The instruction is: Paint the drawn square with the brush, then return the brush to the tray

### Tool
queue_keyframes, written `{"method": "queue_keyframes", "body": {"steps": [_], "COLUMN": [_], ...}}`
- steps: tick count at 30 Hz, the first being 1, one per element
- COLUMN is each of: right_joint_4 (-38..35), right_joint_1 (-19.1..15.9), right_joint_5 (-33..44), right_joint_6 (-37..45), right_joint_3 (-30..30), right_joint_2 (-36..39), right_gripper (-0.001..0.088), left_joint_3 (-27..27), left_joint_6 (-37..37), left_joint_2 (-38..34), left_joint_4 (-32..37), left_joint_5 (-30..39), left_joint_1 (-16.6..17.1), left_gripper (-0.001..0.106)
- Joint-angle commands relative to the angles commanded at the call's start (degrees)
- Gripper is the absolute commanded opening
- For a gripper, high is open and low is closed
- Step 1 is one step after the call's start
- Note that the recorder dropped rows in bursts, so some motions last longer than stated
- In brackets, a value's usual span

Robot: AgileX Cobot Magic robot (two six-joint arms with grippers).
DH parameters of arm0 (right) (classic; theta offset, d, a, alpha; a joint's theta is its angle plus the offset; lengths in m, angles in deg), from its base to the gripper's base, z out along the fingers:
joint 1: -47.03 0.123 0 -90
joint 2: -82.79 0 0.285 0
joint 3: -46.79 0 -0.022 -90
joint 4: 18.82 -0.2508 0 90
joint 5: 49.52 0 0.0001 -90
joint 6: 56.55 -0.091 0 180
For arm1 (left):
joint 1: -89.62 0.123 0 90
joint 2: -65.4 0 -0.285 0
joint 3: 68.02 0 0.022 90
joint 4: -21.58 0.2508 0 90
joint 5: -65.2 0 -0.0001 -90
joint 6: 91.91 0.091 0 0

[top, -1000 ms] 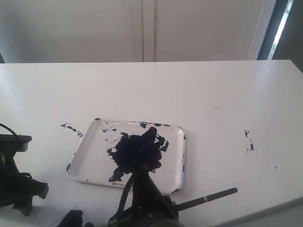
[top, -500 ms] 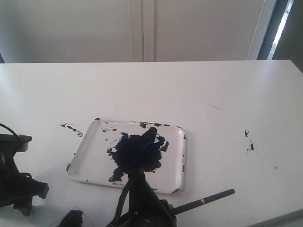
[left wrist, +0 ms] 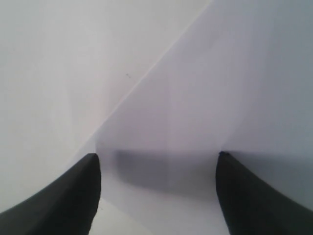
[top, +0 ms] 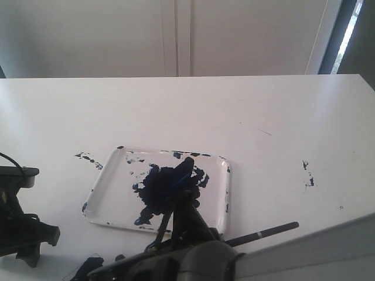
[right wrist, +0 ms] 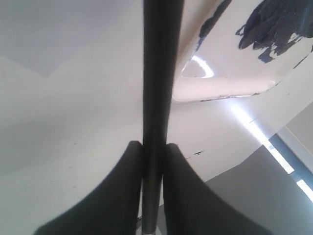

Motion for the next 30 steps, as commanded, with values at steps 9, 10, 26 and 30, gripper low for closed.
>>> {"method": "queue_keyframes", "body": {"steps": [9, 10, 26, 30], "right_joint_4": [1.7, 1.7, -3.9, -6.3], "right_joint_1": [0.0, 0.0, 0.1, 0.8], "right_joint_5": [-4.2, -3.8, 1.2, 1.2], "right_joint_6": [-0.9, -0.9, -0.9, 0.9], "right_joint_3": [0.0, 0.0, 0.0, 0.0], "right_joint_2": [0.0, 0.0, 0.0, -0.6], "right_gripper": [0.0, 0.0, 0.0, 0.0], "left_joint_3": [0.0, 0.0, 0.0, 0.0], "left_joint_6": [0.0, 0.0, 0.0, 0.0], "left_joint_2": [0.0, 0.0, 0.0, 0.0], "left_joint_4": [0.0, 0.0, 0.0, 0.0], "left_joint_5": [-0.1, -0.1, -0.1, -0.1], "left_joint_1": [0.0, 0.0, 0.0, 0.0], "left_gripper": [0.07, 0.07, 0.07, 0.07]}}
